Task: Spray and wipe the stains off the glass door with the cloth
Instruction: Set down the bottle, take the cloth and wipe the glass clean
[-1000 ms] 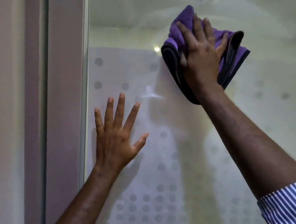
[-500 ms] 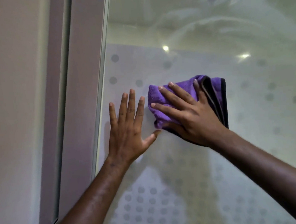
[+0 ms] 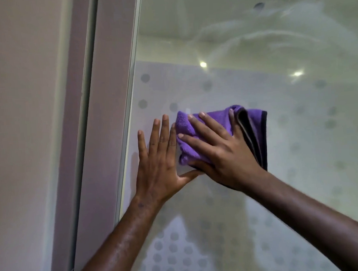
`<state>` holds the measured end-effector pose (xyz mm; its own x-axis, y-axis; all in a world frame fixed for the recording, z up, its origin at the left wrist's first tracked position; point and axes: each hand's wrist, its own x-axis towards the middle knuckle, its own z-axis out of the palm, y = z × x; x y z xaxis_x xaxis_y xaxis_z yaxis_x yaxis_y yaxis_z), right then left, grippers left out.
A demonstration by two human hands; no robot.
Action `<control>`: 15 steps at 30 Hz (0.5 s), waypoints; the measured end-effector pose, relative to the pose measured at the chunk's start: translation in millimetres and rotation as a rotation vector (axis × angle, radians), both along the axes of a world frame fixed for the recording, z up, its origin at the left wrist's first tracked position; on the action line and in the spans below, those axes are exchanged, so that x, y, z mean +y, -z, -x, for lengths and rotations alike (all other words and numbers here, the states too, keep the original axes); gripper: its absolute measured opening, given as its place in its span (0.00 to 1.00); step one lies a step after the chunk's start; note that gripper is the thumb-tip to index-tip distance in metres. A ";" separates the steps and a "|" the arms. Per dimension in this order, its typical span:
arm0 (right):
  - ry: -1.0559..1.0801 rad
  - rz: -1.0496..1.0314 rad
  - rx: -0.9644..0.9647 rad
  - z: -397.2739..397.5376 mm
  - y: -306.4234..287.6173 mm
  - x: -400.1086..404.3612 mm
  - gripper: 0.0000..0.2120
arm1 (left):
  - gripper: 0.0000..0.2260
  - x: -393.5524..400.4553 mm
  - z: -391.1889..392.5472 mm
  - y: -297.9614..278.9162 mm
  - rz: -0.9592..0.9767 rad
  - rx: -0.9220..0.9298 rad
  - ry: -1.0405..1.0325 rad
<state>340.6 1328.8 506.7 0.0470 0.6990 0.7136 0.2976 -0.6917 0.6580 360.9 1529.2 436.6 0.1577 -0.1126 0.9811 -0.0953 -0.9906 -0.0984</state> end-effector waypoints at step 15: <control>0.012 -0.575 -0.006 4.5 -115.3 -16.3 0.27 | 0.47 3.4 -0.4 1.7 -0.046 -0.001 -0.018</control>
